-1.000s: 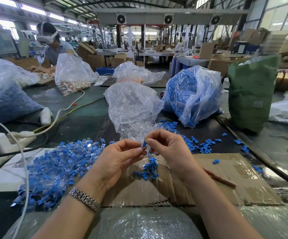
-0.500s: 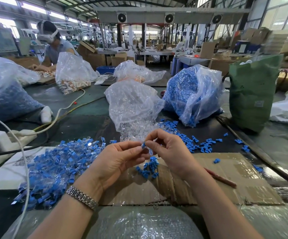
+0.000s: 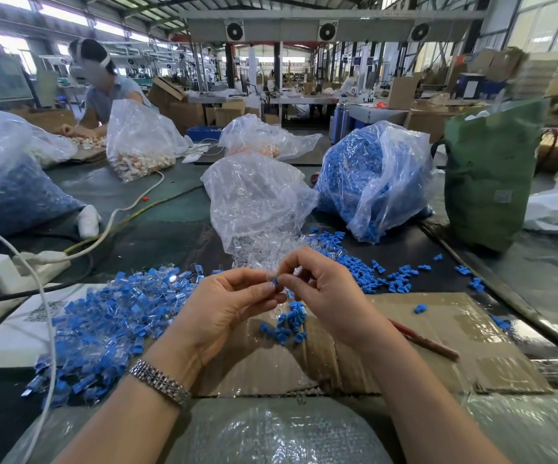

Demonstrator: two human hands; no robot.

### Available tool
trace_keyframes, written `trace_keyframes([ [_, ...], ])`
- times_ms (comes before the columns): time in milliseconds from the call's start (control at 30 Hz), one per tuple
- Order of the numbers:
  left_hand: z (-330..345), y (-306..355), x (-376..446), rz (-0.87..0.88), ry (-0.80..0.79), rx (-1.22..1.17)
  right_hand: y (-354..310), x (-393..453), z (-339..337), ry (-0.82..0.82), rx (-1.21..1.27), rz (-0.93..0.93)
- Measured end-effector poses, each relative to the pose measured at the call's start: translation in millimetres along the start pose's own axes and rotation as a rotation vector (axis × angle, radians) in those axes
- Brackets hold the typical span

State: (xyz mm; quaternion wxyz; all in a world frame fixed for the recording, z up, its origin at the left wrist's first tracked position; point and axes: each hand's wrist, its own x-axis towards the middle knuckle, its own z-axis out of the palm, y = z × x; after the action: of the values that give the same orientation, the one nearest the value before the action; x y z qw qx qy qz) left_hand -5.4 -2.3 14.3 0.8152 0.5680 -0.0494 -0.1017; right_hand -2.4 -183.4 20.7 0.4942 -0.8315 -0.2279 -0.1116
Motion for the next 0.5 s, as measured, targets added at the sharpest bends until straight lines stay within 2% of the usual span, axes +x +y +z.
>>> trace_keyframes([
  [133,-1.3,-0.1,-0.3,-0.004,-0.012,-0.008,-1.7,-0.1,-12.1,0.038,0.083,0.072],
  [233,-4.0,-1.6,-0.7,0.015,-0.008,-0.031,0.5,-2.2,-28.2,0.111,-0.188,0.225],
  [300,-5.4,-2.1,0.5,0.026,-0.013,-0.029,3.9,-9.2,-41.2,-0.004,-0.562,0.445],
  [367,-6.1,-2.2,1.9,0.029,-0.013,-0.011,6.5,-20.4,-53.0,-0.167,-0.821,0.645],
  [433,-5.6,-2.2,2.6,0.022,-0.014,-0.005,5.0,-30.9,-59.2,-0.265,-0.888,0.739],
  [500,-5.0,-2.6,2.1,0.007,-0.021,-0.009,3.0,-37.4,-60.1,-0.283,-0.895,0.713],
])
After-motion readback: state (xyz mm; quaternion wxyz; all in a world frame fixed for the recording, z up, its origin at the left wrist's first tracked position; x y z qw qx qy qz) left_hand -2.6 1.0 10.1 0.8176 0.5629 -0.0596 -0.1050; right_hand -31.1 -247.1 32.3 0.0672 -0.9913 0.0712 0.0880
